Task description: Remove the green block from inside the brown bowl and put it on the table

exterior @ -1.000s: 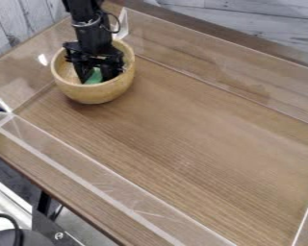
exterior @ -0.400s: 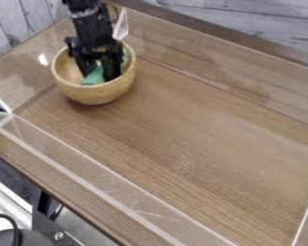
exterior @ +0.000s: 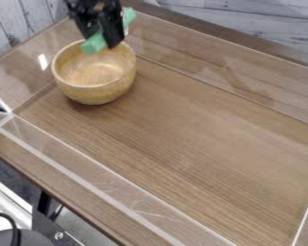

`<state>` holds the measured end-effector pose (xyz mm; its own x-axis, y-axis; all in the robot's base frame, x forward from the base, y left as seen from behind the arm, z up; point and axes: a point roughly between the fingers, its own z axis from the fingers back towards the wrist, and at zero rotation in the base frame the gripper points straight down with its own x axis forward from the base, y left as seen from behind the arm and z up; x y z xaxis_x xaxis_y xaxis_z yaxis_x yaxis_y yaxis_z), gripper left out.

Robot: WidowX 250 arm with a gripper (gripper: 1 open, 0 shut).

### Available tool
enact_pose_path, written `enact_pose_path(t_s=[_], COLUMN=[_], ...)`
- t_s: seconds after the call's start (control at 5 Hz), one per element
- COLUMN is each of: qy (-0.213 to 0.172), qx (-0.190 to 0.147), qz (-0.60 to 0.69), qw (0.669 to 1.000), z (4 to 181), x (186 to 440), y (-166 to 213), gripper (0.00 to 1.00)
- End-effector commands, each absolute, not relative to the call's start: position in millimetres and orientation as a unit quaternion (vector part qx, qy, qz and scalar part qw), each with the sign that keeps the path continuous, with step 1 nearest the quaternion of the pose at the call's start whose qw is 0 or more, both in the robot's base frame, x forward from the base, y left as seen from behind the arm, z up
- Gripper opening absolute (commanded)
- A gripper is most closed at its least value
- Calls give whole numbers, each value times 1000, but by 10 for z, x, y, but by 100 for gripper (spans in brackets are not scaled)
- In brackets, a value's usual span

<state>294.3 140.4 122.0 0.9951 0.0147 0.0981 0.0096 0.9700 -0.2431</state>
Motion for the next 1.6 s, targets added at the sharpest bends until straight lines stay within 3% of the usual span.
enact_pose_path(t_s=[0.0, 0.2, 0.6, 0.8, 1.2, 1.4], qy=[-85, -79, -51, -23, -20, -8], qx=[-115, -132, -154, -160, -182, -175], qz=[-54, -117, -199, -228, -234, -260], qw=[988, 981, 967, 960, 955, 949], z=[1648, 1775, 1758, 1519, 1098, 871], x=[3091, 2985, 2634, 2491, 2394, 2374], y=[1129, 837, 361, 143, -62, -85], gripper=[0, 0, 0, 0, 0, 0])
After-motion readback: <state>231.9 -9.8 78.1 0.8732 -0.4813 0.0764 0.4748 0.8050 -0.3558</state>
